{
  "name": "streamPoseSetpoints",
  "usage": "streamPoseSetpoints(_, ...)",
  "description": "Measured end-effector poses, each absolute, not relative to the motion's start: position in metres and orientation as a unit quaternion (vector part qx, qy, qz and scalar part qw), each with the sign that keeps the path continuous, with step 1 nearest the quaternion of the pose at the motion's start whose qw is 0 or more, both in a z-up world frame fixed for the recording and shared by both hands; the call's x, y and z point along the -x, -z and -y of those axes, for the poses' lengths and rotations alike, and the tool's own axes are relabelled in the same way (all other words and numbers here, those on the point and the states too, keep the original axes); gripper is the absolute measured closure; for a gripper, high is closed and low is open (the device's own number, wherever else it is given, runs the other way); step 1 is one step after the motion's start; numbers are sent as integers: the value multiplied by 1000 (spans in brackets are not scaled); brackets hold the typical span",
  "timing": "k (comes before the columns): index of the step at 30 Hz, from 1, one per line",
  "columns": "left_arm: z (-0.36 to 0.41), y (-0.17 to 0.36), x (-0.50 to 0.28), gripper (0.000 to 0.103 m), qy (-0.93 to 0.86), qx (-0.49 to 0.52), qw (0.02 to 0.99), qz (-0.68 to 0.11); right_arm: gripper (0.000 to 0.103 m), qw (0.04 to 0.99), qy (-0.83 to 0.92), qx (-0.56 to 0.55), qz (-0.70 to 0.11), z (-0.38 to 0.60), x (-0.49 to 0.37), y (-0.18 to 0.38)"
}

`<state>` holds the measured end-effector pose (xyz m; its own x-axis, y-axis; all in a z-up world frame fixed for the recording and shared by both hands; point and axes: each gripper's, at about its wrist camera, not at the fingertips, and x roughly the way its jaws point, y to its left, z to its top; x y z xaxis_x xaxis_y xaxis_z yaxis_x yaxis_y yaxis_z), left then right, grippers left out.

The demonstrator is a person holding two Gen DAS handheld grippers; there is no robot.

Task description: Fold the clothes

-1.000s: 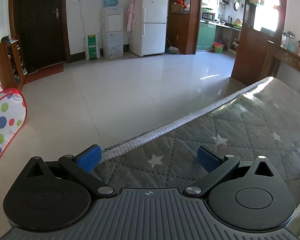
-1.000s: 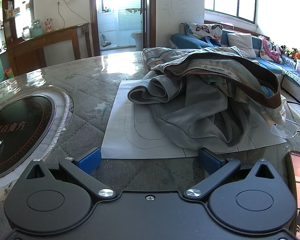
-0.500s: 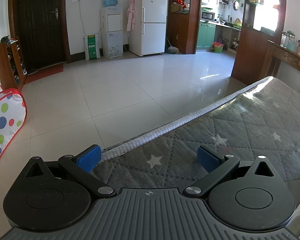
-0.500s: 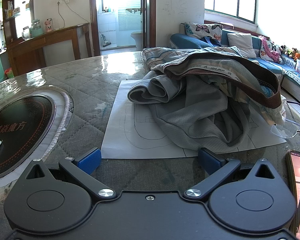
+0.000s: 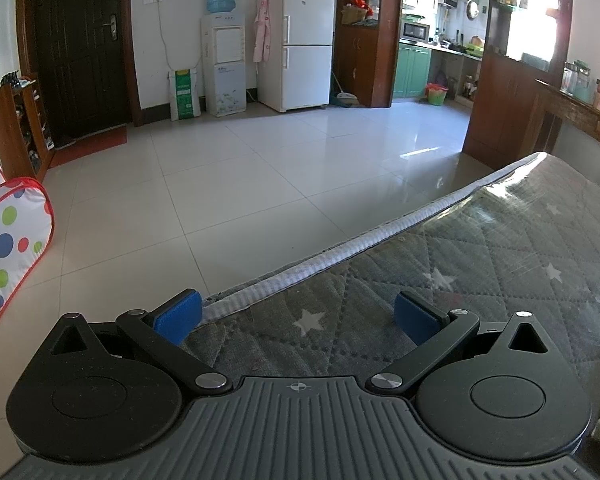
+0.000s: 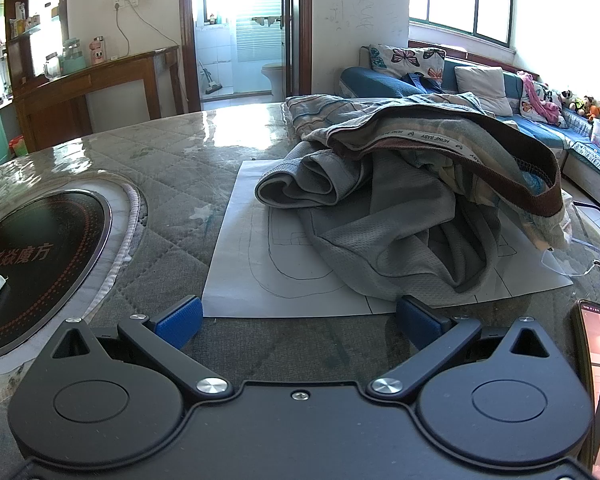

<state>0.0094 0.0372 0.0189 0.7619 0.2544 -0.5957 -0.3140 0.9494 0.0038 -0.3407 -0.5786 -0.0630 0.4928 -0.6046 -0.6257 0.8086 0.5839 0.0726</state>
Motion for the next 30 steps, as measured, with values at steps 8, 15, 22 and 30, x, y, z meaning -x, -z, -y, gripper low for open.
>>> streamPoseSetpoints(8, -38, -17, -9, 0, -149, 51, 938, -310, 0, 845, 418, -182, -280, 579, 341, 63)
streamPoseSetpoints(15, -35, -16, -4, 0, -116, 45, 944, -306, 0, 845, 418, -182, -280, 579, 341, 63)
streamPoseSetpoints(22, -20, -16, 13, 0, -67, 13, 954, -293, 0, 845, 418, -182, -280, 579, 341, 63)
streamPoseSetpoints(30, -3, -19, 27, 0, -7, -2, 954, -299, 0, 845, 418, -182, -281, 579, 341, 63)
